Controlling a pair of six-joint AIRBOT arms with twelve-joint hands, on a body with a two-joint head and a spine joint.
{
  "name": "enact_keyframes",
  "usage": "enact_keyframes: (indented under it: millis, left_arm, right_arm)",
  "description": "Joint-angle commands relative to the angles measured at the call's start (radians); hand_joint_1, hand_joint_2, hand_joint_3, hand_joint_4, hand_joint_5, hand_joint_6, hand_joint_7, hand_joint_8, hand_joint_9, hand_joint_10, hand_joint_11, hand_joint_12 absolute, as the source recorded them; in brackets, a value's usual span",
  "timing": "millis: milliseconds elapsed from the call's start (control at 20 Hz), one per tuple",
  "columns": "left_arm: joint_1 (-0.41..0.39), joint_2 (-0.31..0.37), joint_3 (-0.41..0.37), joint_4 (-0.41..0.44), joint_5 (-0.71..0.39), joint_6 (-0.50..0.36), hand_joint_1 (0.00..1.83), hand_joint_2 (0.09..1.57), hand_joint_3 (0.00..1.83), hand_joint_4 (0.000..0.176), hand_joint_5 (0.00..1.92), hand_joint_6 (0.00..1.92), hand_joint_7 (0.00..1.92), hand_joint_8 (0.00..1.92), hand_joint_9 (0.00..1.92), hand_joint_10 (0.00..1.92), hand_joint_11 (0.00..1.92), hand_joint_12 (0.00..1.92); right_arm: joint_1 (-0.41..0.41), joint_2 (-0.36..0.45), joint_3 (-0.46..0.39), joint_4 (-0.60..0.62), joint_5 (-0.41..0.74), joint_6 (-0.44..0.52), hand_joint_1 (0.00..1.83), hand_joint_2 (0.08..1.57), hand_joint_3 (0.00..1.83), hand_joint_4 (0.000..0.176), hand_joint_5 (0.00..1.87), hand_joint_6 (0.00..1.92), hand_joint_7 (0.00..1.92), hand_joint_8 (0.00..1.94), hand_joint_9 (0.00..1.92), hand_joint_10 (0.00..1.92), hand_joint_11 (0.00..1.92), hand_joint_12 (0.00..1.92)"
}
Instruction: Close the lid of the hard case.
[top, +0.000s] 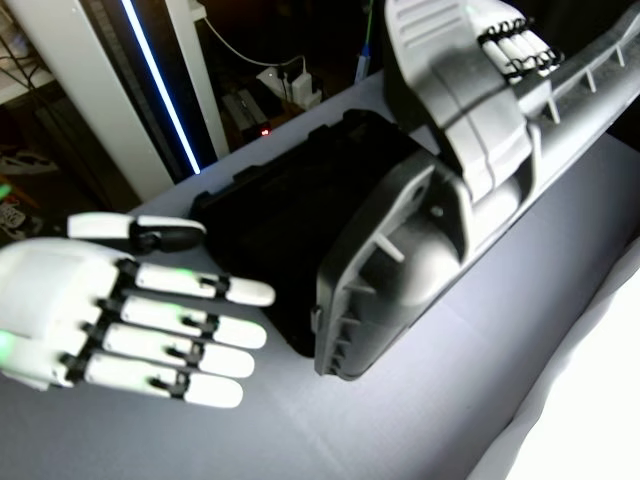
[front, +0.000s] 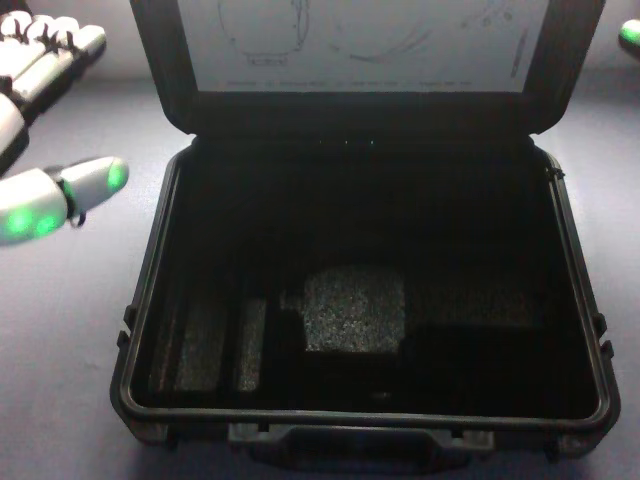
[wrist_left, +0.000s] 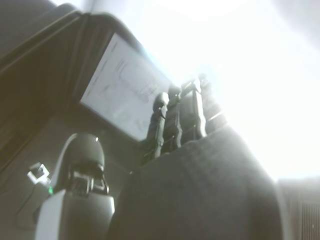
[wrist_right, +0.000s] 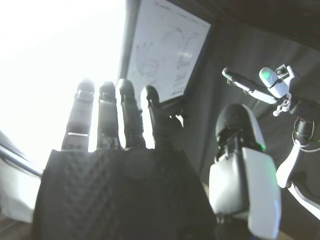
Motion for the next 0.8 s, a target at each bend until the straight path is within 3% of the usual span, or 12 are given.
enact_keyframes:
  millis: [0, 50, 100, 400, 700, 750]
  left_arm:
    - [-0.020, -0.003, 0.015, -0.008, -0.081, 0.004, 0.00, 1.19, 0.00, 0.000, 0.00, 0.00, 0.00, 0.00, 0.00, 0.00, 0.00, 0.00]
    - [-0.043, -0.018, 0.036, -0.010, -0.055, 0.004, 0.00, 1.19, 0.00, 0.000, 0.00, 0.00, 0.00, 0.00, 0.00, 0.00, 0.00, 0.00]
    - [-0.071, -0.033, 0.056, -0.010, -0.029, 0.004, 0.06, 1.18, 0.00, 0.000, 0.00, 0.00, 0.00, 0.00, 0.00, 0.00, 0.00, 0.00]
    - [-0.208, -0.076, 0.122, 0.010, 0.119, 0.072, 0.02, 1.16, 0.00, 0.000, 0.00, 0.00, 0.00, 0.00, 0.00, 0.00, 0.00, 0.00]
    - [-0.352, -0.116, 0.189, 0.055, 0.267, 0.121, 0.18, 1.12, 0.00, 0.000, 0.00, 0.00, 0.00, 0.00, 0.00, 0.00, 0.00, 0.00]
    - [-0.376, -0.124, 0.199, 0.060, 0.293, 0.136, 0.14, 1.12, 0.00, 0.000, 0.00, 0.00, 0.00, 0.00, 0.00, 0.00, 0.00, 0.00]
  right_arm:
    - [0.016, 0.006, 0.014, 0.046, 0.102, 0.004, 0.28, 1.09, 0.00, 0.024, 0.00, 0.00, 0.00, 0.00, 0.00, 0.00, 0.00, 0.00]
    - [0.031, 0.000, 0.027, 0.053, 0.083, 0.004, 0.28, 1.09, 0.00, 0.024, 0.00, 0.00, 0.00, 0.00, 0.00, 0.00, 0.00, 0.00]
    - [0.048, -0.007, 0.043, 0.058, 0.061, 0.004, 0.33, 1.08, 0.00, 0.000, 0.00, 0.00, 0.00, 0.00, 0.00, 0.00, 0.00, 0.00]
    - [0.160, -0.062, 0.127, 0.060, -0.052, 0.002, 0.33, 1.09, 0.00, 0.000, 0.00, 0.00, 0.00, 0.00, 0.00, 0.00, 0.05, 0.02]
    - [0.293, -0.089, 0.153, 0.042, -0.177, -0.114, 0.41, 1.02, 0.00, 0.000, 0.00, 0.00, 0.00, 0.00, 0.00, 0.00, 0.00, 0.00]
    - [0.303, -0.092, 0.156, 0.038, -0.180, -0.114, 0.36, 1.00, 0.00, 0.017, 0.00, 0.00, 0.00, 0.00, 0.00, 0.00, 0.00, 0.00]
